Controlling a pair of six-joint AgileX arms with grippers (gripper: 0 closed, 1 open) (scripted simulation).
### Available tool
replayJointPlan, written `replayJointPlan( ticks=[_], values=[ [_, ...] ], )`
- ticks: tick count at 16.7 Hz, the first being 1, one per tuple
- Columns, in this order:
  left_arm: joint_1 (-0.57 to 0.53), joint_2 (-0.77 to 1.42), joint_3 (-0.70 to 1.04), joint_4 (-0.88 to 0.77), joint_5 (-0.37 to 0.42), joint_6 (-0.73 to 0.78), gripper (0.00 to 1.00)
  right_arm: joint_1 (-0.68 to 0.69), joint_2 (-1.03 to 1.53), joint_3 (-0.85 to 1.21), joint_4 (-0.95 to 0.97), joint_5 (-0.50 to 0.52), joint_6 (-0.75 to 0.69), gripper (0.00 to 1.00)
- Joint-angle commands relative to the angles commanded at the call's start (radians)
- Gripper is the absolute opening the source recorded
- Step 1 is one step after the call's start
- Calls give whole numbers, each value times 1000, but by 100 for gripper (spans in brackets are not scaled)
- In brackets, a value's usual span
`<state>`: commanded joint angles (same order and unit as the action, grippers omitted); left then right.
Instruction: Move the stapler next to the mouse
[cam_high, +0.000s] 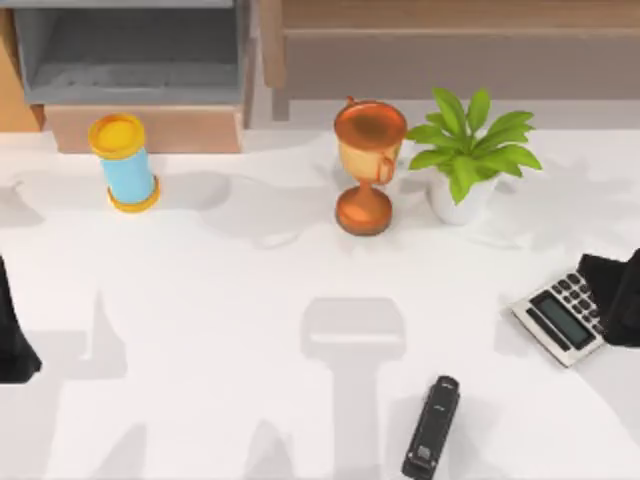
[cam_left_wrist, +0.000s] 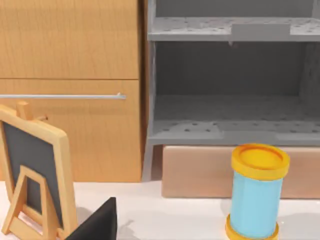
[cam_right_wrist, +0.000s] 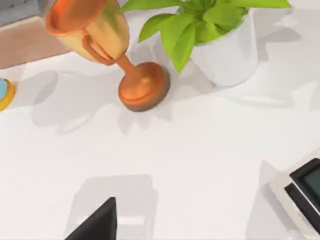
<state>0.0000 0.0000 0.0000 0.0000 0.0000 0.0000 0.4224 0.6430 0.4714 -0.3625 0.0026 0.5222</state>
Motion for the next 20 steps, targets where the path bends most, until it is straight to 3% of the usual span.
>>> replayJointPlan(
  ticks=[5,10,15,20],
  values=[
    [0,0,0,0,0,0,100,221,537,293,-286,-20,340,100],
    [0,0,0,0,0,0,100,356,967,556,-505,-21,599,100],
    [0,0,0,0,0,0,100,399,1148,711,-595,-4,699,100],
    [0,0,0,0,0,0,100,395,1151,716,-596,-4,701,100]
  ],
)
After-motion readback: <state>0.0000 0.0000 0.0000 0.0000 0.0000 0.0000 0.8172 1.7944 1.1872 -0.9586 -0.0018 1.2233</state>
